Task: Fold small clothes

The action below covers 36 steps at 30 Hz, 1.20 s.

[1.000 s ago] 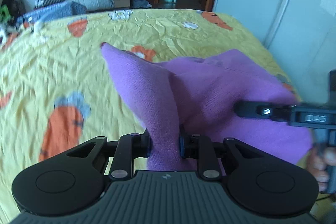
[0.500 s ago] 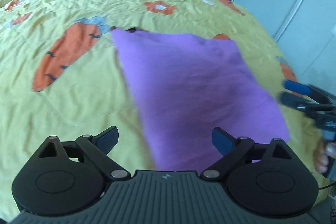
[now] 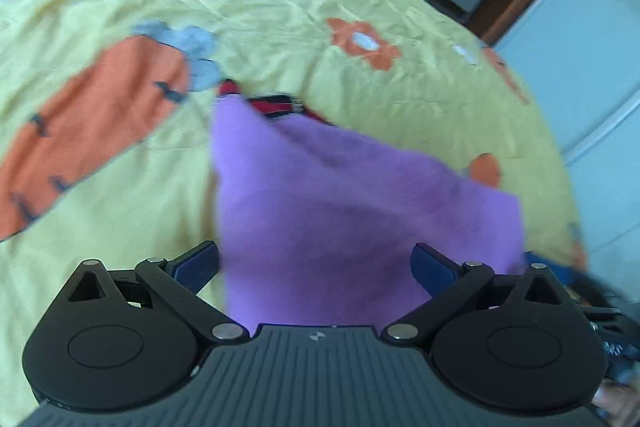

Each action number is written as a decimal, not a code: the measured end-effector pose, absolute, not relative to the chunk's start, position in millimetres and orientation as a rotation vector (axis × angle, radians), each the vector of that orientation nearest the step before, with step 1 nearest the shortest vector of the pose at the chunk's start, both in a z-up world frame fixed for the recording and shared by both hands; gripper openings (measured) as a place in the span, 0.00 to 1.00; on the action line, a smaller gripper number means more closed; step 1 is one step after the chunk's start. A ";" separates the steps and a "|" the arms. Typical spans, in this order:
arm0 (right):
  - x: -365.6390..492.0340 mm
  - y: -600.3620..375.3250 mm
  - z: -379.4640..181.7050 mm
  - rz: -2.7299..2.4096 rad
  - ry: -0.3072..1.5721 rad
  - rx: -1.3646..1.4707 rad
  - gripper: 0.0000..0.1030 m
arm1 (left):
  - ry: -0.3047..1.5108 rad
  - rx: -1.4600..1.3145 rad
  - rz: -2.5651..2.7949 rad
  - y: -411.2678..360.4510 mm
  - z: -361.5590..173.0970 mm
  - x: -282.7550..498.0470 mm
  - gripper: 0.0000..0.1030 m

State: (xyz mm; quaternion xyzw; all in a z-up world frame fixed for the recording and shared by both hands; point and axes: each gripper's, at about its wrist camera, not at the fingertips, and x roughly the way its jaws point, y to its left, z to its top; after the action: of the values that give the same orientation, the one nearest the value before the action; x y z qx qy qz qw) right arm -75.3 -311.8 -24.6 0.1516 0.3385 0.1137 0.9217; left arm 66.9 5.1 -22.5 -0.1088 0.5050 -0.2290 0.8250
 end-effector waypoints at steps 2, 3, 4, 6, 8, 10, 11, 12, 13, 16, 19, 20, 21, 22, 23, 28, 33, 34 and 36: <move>-61.3 -327.9 -38.5 0.291 0.748 0.457 0.84 | 1.063 -0.249 -0.490 -0.1 -22.9 75.4 0.97; -55.7 -330.2 -42.8 0.327 0.737 0.492 0.82 | 1.063 -0.268 -0.488 -1.1 -22.6 78.7 0.92; -49.4 -329.6 -44.5 0.359 0.734 0.524 0.70 | 1.060 -0.281 -0.484 -1.8 -22.0 81.3 0.85; -41.1 -324.8 -48.6 0.381 0.749 0.566 0.41 | 1.050 -0.235 -0.458 -5.6 -20.8 85.0 0.30; -38.1 -314.4 -50.5 0.387 0.750 0.533 0.30 | 1.024 -0.191 -0.484 -10.0 -20.5 88.8 0.22; -44.1 -307.6 -43.0 0.362 0.716 0.477 0.26 | 0.950 -0.096 -0.495 -17.9 -12.6 84.1 0.16; -48.8 -305.8 -37.1 0.354 0.692 0.458 0.26 | 0.909 -0.059 -0.504 -21.1 -7.2 80.3 0.14; -54.1 -305.3 -31.2 0.345 0.665 0.453 0.25 | 0.880 -0.032 -0.521 -25.8 -2.9 78.6 0.14; -58.9 -305.3 -25.6 0.337 0.640 0.455 0.25 | 0.849 -0.004 -0.533 -31.5 2.5 77.1 0.14; -69.5 -308.9 -10.8 0.287 0.584 0.436 0.25 | 0.784 0.042 -0.563 -46.0 15.9 75.4 0.15; -70.2 -309.5 -16.7 0.209 0.602 0.356 0.30 | 0.836 0.096 -0.540 -58.0 4.3 90.0 0.26; -68.8 -306.8 -21.5 0.179 0.630 0.316 0.34 | 0.868 0.102 -0.514 -56.5 -0.4 92.9 0.27; -68.9 -308.2 -24.8 0.145 0.664 0.316 0.45 | 0.889 0.080 -0.490 -50.4 -1.8 91.0 0.36; -75.2 -310.4 -23.3 0.112 0.670 0.314 0.58 | 0.889 0.054 -0.486 -40.8 0.3 83.4 0.41; -87.0 -311.1 -18.0 0.085 0.647 0.296 0.63 | 0.877 0.048 -0.501 -32.2 5.5 70.2 0.54; -170.8 -292.6 1.3 0.095 0.565 0.228 0.65 | 0.828 0.024 -0.487 15.0 25.4 -20.9 0.98; -229.9 -256.6 -12.2 0.087 0.589 0.139 0.46 | 0.836 -0.024 -0.481 37.5 18.1 -81.5 0.99; -230.1 -257.6 -18.5 0.110 0.611 0.182 0.29 | 0.841 -0.023 -0.477 36.7 15.6 -87.1 0.99; -229.2 -255.4 -28.4 0.115 0.619 0.187 0.11 | 0.863 -0.006 -0.479 30.0 7.5 -93.8 0.99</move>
State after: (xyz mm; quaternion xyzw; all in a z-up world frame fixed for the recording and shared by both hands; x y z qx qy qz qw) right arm -229.2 -255.4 -28.4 0.0921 0.3038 0.0563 0.9466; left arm -93.8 30.0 7.5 -0.0030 0.4140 -0.2301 0.8807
